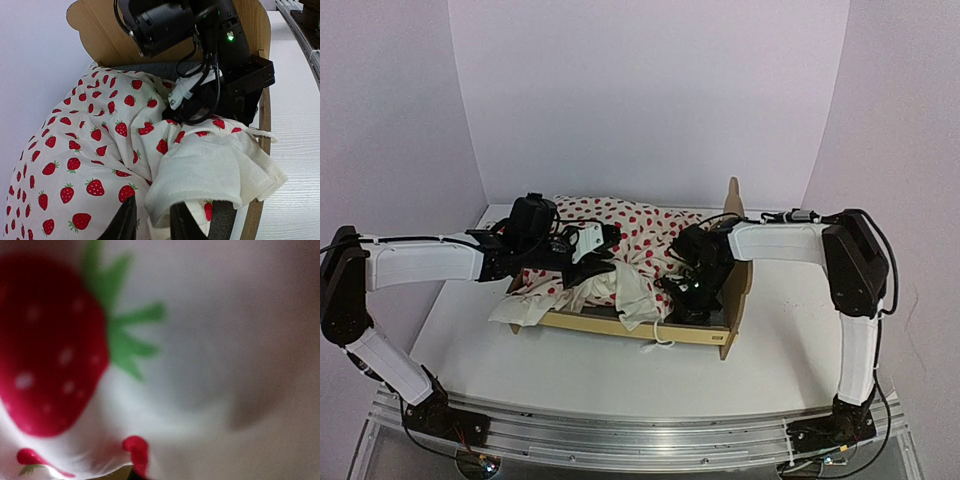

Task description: Set up the pet bed

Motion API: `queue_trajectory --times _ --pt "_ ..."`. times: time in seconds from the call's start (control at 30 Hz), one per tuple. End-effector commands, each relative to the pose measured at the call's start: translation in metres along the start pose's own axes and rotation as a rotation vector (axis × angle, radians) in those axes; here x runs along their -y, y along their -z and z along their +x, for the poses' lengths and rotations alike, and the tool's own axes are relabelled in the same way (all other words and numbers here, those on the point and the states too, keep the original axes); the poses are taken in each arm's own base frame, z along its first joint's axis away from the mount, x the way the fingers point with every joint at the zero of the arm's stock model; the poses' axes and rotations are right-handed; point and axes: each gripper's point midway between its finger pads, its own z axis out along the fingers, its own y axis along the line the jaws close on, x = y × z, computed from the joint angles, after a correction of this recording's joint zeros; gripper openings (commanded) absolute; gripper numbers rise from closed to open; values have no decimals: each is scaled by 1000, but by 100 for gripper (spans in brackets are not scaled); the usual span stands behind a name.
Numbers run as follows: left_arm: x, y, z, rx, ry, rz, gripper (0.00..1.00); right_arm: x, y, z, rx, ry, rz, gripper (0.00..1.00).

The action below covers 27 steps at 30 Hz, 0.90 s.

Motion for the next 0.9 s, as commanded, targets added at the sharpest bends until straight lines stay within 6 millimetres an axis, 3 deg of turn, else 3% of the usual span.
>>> queue_trajectory --times 0.0,0.1,0.27,0.5,0.6,0.87 --pt "3 11 -13 38 -33 27 30 33 -26 41 -212 -43 168 7" --pt "3 12 -16 42 -32 41 34 39 -7 26 -182 -1 267 15" --pt "4 12 -17 46 -31 44 36 0 45 4 -31 121 216 34" --pt "4 11 -17 52 -26 48 37 -32 101 0 120 133 148 49" --pt "5 10 -17 52 -25 50 37 -12 104 -7 151 67 252 48" --pt "4 10 -15 48 -29 44 37 31 86 -30 143 -14 457 45"
